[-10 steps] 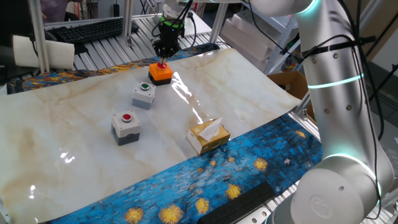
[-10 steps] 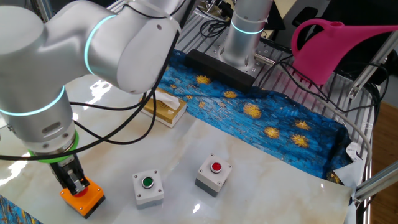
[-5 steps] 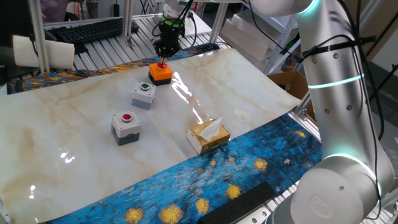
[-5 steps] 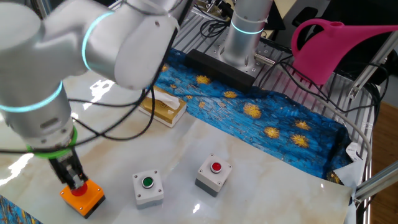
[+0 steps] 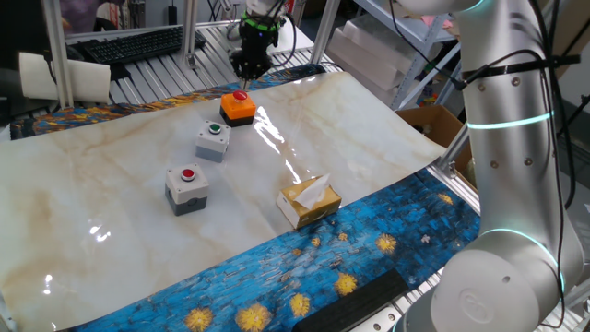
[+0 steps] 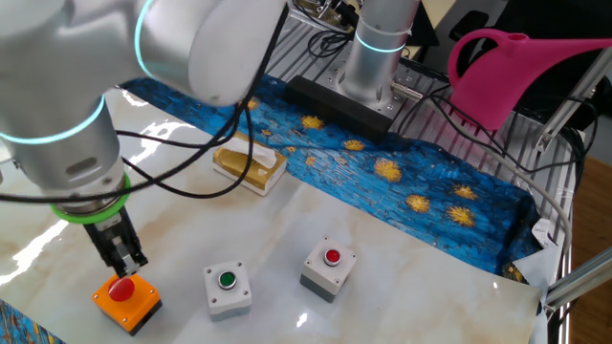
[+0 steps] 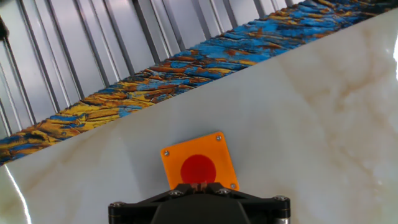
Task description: Press three buttons from left to right in sequence
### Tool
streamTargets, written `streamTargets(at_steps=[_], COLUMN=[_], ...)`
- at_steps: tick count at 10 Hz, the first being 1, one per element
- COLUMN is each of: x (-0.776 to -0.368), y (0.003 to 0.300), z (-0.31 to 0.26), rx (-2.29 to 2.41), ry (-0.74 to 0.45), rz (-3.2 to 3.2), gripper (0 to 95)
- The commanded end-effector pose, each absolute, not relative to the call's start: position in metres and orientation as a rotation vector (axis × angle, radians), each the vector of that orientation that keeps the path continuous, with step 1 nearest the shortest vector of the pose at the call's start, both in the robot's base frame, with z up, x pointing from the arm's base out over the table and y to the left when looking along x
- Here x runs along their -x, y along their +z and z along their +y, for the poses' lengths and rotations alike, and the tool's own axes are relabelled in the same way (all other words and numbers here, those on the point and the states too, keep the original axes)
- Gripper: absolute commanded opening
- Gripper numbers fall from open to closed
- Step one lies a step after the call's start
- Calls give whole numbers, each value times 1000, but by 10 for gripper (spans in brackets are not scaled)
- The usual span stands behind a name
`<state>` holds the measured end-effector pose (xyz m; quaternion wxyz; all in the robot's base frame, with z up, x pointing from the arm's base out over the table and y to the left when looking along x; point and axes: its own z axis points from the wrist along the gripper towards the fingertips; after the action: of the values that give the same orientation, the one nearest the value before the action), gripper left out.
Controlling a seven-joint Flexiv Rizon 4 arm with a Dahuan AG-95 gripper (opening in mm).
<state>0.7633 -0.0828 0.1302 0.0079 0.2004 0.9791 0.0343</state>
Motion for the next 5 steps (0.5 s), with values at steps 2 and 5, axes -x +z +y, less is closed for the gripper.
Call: streamTargets(at_steps=[2, 5], x=[-758, -758], y=[134, 134], z=[-77, -77], rx=[-750, -790], ry=[160, 172], rz=[3052, 3042], gripper=[0, 0])
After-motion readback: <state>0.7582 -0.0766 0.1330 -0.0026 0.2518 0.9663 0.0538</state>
